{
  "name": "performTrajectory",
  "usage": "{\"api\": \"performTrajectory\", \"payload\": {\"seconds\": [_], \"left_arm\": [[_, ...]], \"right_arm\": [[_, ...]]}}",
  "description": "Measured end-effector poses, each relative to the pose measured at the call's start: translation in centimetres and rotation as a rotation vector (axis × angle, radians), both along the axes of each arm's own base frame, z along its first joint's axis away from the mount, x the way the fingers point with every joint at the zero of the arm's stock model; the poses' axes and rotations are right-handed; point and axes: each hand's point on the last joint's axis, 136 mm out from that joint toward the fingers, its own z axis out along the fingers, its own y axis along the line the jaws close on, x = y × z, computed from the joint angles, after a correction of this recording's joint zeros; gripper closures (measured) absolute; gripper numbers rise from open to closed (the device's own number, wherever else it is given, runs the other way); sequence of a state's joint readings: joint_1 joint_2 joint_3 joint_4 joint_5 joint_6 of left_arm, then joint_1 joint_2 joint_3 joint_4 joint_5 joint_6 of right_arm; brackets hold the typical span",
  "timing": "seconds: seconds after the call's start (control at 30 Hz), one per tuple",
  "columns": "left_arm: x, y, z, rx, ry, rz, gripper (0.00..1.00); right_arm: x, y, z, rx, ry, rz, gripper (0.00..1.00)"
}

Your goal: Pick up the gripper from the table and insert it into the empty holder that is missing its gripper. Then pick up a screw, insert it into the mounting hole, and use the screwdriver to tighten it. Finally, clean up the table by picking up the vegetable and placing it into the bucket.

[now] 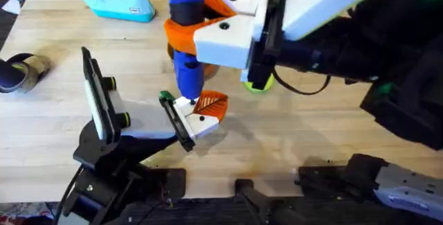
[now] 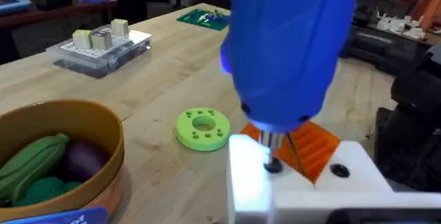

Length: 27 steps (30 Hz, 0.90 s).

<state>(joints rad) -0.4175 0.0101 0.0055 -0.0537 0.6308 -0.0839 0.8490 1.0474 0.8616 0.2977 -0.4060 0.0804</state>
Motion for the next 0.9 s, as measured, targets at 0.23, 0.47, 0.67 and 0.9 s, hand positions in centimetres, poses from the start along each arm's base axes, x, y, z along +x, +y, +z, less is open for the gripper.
{"api": "performTrajectory", "payload": {"seconds": [0.23, 0.47, 0.67, 0.9], "left_arm": [[0.0, 0.0, 0.0, -0.001, 0.002, 0.000, 0.982], [0.0, 0.0, 0.0, -0.001, 0.002, 0.000, 0.982], [0.0, 0.0, 0.0, -0.001, 0.002, 0.000, 0.982], [0.0, 0.0, 0.0, -0.001, 0.002, 0.000, 0.982]], "right_arm": [[0.2, 0.3, -0.4, -0.009, 0.011, 0.000, 0.956], [0.3, 0.2, -0.4, -0.008, 0.011, -0.001, 0.956], [-0.1, -0.2, 0.3, 0.005, 0.002, -0.002, 0.956], [-0.5, -0.6, 0.5, 0.004, 0.004, 0.000, 0.957]]}}
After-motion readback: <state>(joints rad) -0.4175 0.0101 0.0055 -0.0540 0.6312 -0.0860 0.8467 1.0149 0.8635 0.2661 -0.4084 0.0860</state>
